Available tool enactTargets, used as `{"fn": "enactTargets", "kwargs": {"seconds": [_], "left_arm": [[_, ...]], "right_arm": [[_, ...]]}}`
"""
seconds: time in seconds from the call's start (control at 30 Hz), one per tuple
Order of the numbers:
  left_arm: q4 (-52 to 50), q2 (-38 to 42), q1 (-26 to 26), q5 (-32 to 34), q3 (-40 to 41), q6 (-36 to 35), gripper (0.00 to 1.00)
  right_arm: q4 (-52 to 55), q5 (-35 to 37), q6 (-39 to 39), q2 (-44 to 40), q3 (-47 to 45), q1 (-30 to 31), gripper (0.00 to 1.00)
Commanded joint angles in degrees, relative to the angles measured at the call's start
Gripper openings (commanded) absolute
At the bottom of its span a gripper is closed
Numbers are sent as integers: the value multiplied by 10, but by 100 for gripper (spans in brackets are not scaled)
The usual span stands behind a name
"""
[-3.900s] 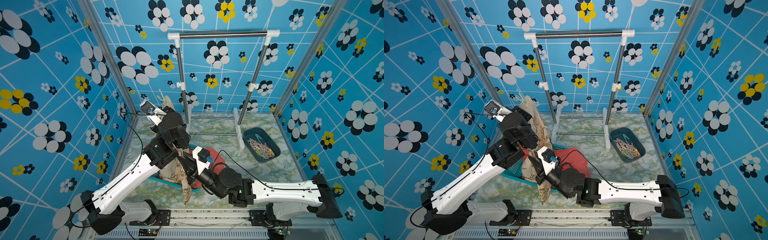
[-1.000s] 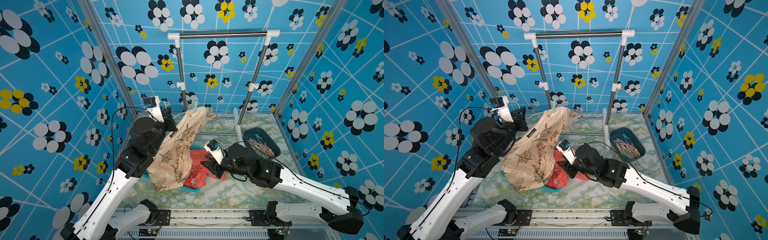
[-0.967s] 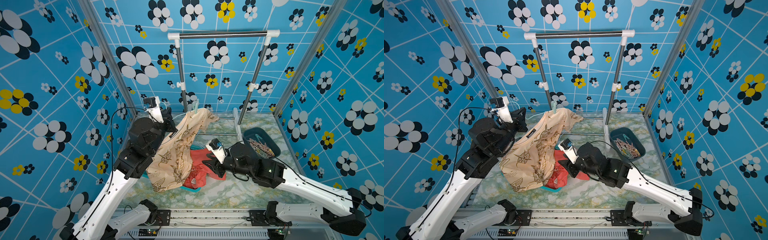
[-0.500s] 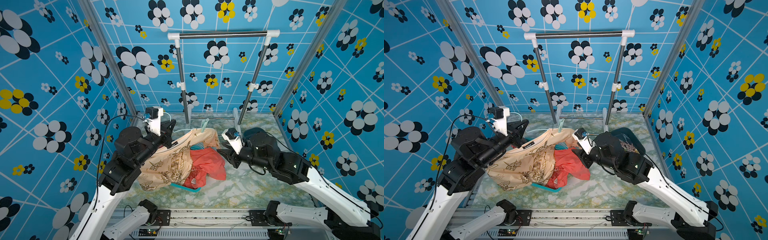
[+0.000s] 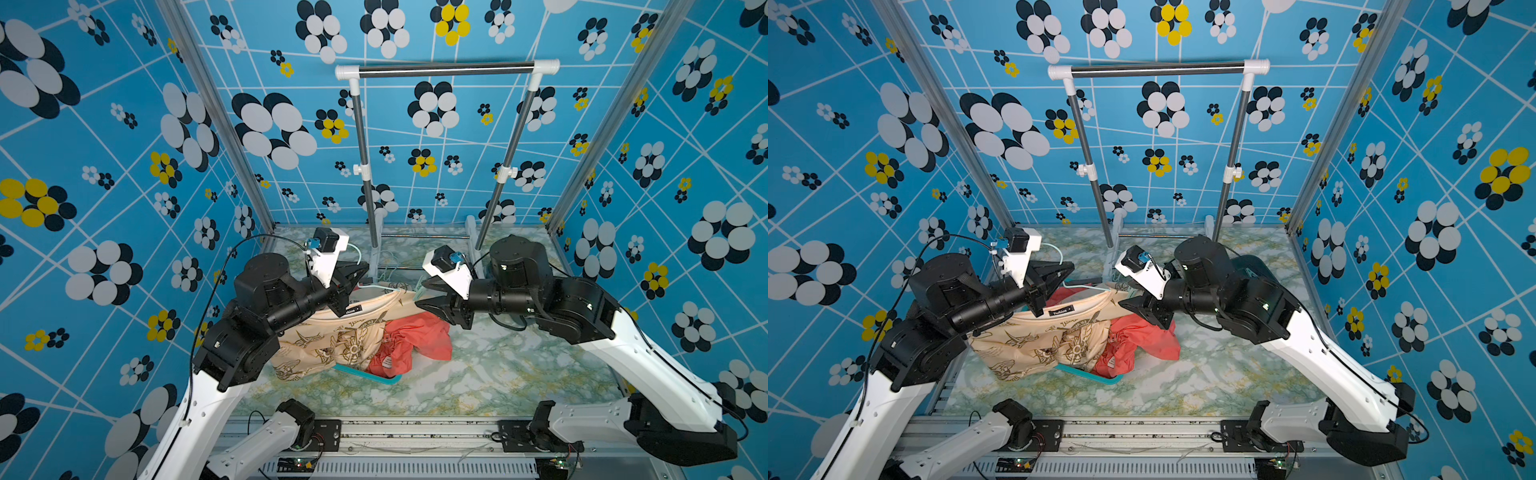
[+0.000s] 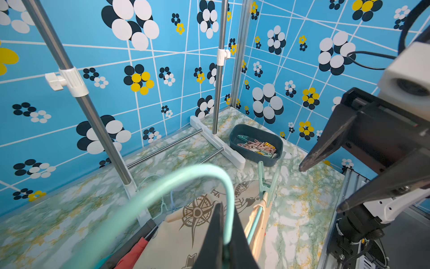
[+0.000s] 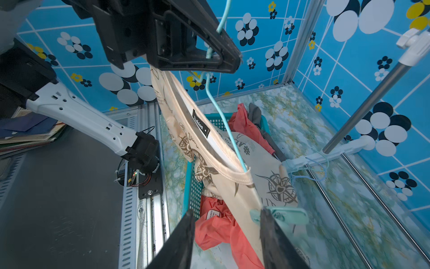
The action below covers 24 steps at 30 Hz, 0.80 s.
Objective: Use clothespins to secure the t-shirt on both sides of the hanger
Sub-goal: Adjust the hanger in the basket.
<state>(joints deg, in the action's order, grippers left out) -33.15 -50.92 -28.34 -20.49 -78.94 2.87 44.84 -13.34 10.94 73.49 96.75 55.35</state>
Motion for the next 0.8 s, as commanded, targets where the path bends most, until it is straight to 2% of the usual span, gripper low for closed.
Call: {"fn": "enactTargets", "kwargs": {"seconds": [0.0,0.4,0.57,0.77], "left_arm": [[3,2,6,-38,-18,-12,0],[36,-1,6,-102,-1,1,0],[37,-4,6,-116,2,1,0],[47,-5,6,-126,6,6,0]], "right_arm": [[12,-55,16,15,30,-2,49],[-17,-126,-18,125,98,-2,48],[-31,-128,-23,141,98,-2,48],[-37,-177,-35,152,99,-2,44]]}}
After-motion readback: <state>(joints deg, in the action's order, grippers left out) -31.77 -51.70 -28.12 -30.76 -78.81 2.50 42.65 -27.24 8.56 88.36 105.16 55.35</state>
